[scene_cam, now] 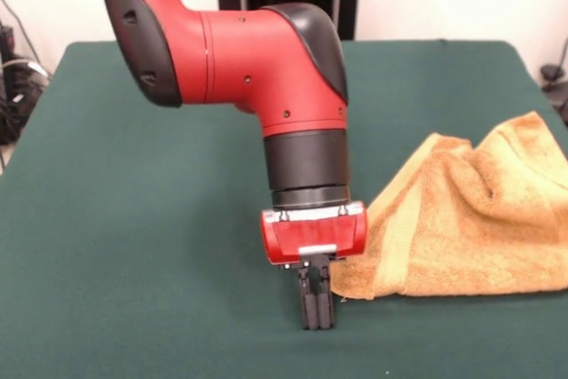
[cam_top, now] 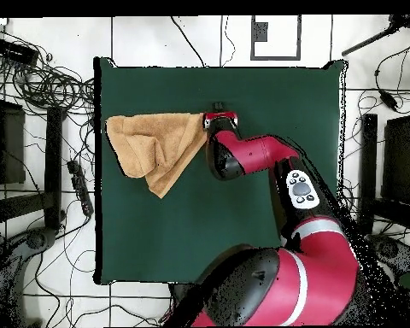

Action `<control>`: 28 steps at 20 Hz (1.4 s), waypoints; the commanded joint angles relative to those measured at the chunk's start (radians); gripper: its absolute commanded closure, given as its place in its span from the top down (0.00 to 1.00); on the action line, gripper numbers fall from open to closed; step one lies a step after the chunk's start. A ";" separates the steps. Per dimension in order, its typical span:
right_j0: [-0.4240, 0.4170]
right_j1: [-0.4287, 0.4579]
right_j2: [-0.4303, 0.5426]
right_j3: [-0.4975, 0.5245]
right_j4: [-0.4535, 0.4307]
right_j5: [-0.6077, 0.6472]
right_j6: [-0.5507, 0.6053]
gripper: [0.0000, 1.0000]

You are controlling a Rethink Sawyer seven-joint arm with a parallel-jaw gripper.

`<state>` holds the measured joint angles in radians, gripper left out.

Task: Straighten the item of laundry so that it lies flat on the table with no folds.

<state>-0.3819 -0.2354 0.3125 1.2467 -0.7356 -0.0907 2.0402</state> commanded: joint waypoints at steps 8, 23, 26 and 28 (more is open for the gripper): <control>0.021 -0.115 0.149 0.169 0.052 0.273 -0.036 0.00; -0.060 -0.061 0.275 0.197 0.030 0.412 -0.202 0.00; -0.074 -0.049 0.301 0.206 0.031 0.470 -0.242 0.00; -0.073 -0.043 0.301 0.199 0.035 0.517 -0.257 0.00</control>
<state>-0.4545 -0.3409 0.4727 1.3543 -0.7081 0.2225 2.0400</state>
